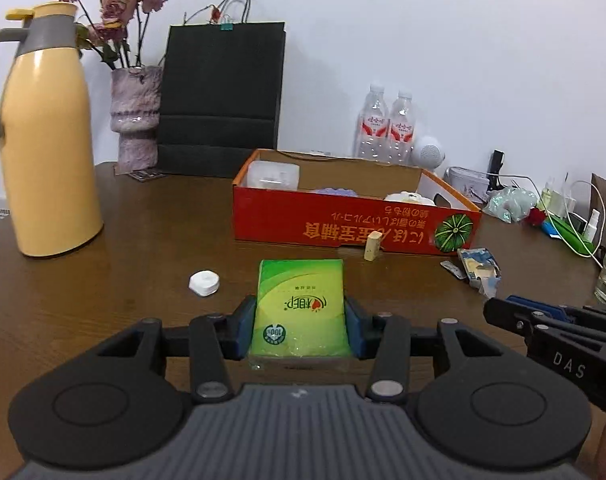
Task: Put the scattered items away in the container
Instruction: 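Lower the tissue pack and sachet into the box and open both tools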
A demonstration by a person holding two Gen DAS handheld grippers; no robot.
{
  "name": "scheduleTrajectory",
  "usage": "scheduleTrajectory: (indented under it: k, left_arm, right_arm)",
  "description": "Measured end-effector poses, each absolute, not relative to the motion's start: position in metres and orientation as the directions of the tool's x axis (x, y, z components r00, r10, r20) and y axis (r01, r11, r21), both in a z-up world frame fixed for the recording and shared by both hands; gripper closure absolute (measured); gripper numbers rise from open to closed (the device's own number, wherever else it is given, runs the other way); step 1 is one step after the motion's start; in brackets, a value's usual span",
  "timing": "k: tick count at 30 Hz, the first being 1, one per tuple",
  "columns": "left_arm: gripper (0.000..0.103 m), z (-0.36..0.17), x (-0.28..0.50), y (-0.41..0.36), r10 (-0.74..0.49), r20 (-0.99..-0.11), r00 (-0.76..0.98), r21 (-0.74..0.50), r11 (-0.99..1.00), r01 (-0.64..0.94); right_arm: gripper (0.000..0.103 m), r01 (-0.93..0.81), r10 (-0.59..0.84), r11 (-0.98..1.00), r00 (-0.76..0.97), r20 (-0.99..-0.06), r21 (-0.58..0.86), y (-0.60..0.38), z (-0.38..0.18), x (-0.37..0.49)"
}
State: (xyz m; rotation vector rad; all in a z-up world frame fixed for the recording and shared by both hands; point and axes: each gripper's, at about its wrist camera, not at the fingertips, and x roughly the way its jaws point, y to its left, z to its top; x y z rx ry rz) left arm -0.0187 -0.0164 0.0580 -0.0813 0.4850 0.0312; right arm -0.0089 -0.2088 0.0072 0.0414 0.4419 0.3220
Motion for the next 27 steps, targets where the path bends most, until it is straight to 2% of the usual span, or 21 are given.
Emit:
scheduleTrajectory:
  k: [6,9,11,13,15,17,19,22,27]
  left_arm:
    - [0.058,0.072,-0.011,-0.015,-0.012,-0.425,0.905,-0.048,0.999,-0.009]
    - [0.058,0.109,0.029,-0.005,-0.031,-0.37,0.929,-0.034,0.999,0.02]
    - [0.057,0.138,0.073,-0.001,-0.063,-0.388,0.92,-0.023,0.998,0.058]
    - [0.057,0.162,0.13,0.003,-0.103,-0.464,0.88,-0.027,0.994,0.103]
    - [0.057,0.174,0.199,0.008,-0.146,-0.565,0.812,-0.069,0.989,0.129]
    - [0.057,0.174,0.257,0.014,-0.155,-0.644,0.749,-0.125,0.987,0.098]
    - [0.057,0.163,0.311,0.018,-0.15,-0.709,0.689,-0.116,0.989,0.096]
    - [0.057,0.128,0.372,0.017,-0.087,-0.791,0.605,-0.045,0.995,0.085]
    - [0.057,0.077,0.414,0.011,-0.032,-0.85,0.526,0.03,0.994,0.108]
  right_arm:
    - [0.086,-0.302,0.318,0.948,0.874,-0.367,0.104,-0.21,0.019,-0.015]
    - [0.086,-0.317,0.33,0.944,0.879,-0.344,0.094,-0.213,0.04,0.007]
    - [0.086,-0.341,0.357,0.934,0.887,-0.292,0.105,-0.221,0.069,0.034]
    - [0.086,-0.358,0.373,0.928,0.884,-0.283,0.103,-0.224,0.105,0.077]
    - [0.086,-0.354,0.369,0.929,0.859,-0.354,0.107,-0.223,0.134,0.13]
    - [0.086,-0.354,0.378,0.924,0.802,-0.463,0.142,-0.22,0.154,0.194]
    - [0.086,-0.361,0.382,0.92,0.73,-0.567,0.155,-0.213,0.159,0.261]
    - [0.086,-0.298,0.301,0.945,0.631,-0.715,0.135,-0.2,0.135,0.343]
    - [0.086,-0.265,0.283,0.949,0.493,-0.823,0.168,-0.188,0.081,0.408]
